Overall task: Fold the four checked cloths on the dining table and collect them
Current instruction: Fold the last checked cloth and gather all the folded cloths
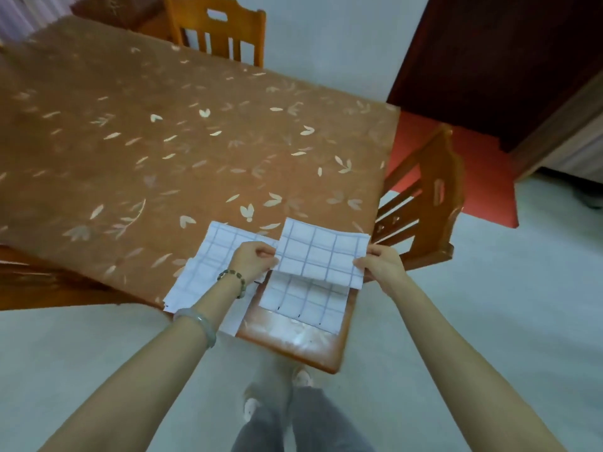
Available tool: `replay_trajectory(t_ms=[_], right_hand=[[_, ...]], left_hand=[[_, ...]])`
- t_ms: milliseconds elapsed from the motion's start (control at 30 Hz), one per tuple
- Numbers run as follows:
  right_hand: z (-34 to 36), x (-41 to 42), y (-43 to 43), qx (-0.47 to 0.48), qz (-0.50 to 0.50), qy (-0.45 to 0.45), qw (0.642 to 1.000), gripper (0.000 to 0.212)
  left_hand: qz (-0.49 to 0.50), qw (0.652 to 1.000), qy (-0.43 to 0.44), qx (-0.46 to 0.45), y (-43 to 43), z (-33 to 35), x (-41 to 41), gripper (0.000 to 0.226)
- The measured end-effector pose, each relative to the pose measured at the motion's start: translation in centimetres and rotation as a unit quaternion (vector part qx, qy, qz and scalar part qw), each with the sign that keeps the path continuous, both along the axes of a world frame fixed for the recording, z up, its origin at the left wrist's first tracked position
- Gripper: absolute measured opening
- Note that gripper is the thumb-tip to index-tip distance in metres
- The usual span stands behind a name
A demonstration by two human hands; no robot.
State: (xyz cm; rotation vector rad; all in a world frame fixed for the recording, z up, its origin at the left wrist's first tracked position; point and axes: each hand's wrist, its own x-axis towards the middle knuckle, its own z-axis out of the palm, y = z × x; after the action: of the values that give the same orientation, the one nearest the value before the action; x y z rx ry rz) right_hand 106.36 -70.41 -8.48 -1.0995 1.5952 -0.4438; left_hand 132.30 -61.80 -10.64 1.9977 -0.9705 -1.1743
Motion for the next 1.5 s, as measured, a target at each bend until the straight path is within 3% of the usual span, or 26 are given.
replay_trajectory(t_ms=[167,333,467,600,700,800,967,1067,1200,1367,1500], right_hand=[[-2.3,-0.3,-2.1,-0.039,-0.036,0.076,0.996,0.017],[-6.0,0.6,-4.5,-0.049,0.017,0.128,0.990,0.020],[-7.9,1.0,-5.8,-0.047,0.055,0.169,0.983,0.019],[-8.3,1.2,-5.5,-0.067,0.059,0.176,0.980,0.045],[-8.0,1.2,-4.3,-0.135,0.058,0.221,0.964,0.056],[-7.2,1.3,-2.4,-0.208,0.130,0.251,0.936,0.054],[-7.7,2.4,4.5,-0.277,0.270,0.269,0.882,0.055],[-8.7,3.1,8.6,-0.220,0.332,0.308,0.864,0.066],[-10.0,3.3,10.7,-0.180,0.332,0.363,0.852,0.068],[-10.7,3.3,9.5,-0.146,0.348,0.375,0.847,0.083],[-10.2,3.2,9.3,-0.156,0.354,0.377,0.842,0.076]], left_hand=[[-0.081,0.993,-0.083,0.018,-4.0,-1.5,-1.4,0.006],[-0.080,0.980,-0.176,0.038,-7.3,-4.5,-1.9,0.018],[-0.124,0.948,-0.283,0.072,-8.7,-5.4,-2.6,0.007],[-0.150,0.938,-0.302,0.073,-8.7,-5.7,-2.4,0.022],[-0.154,0.935,-0.319,0.002,-7.4,-5.1,-2.4,0.031],[-0.209,0.902,-0.368,-0.085,-4.3,-4.7,-2.5,0.024],[-0.412,0.808,-0.403,-0.118,2.5,-7.0,-2.0,0.059],[-0.450,0.786,-0.415,-0.089,4.1,-8.0,-1.8,0.064],[-0.476,0.774,-0.414,-0.051,2.0,-8.2,-1.4,0.076],[-0.544,0.719,-0.430,-0.053,-0.2,-8.5,-1.4,0.088],[-0.569,0.684,-0.450,-0.078,0.4,-8.7,-0.3,0.090]])
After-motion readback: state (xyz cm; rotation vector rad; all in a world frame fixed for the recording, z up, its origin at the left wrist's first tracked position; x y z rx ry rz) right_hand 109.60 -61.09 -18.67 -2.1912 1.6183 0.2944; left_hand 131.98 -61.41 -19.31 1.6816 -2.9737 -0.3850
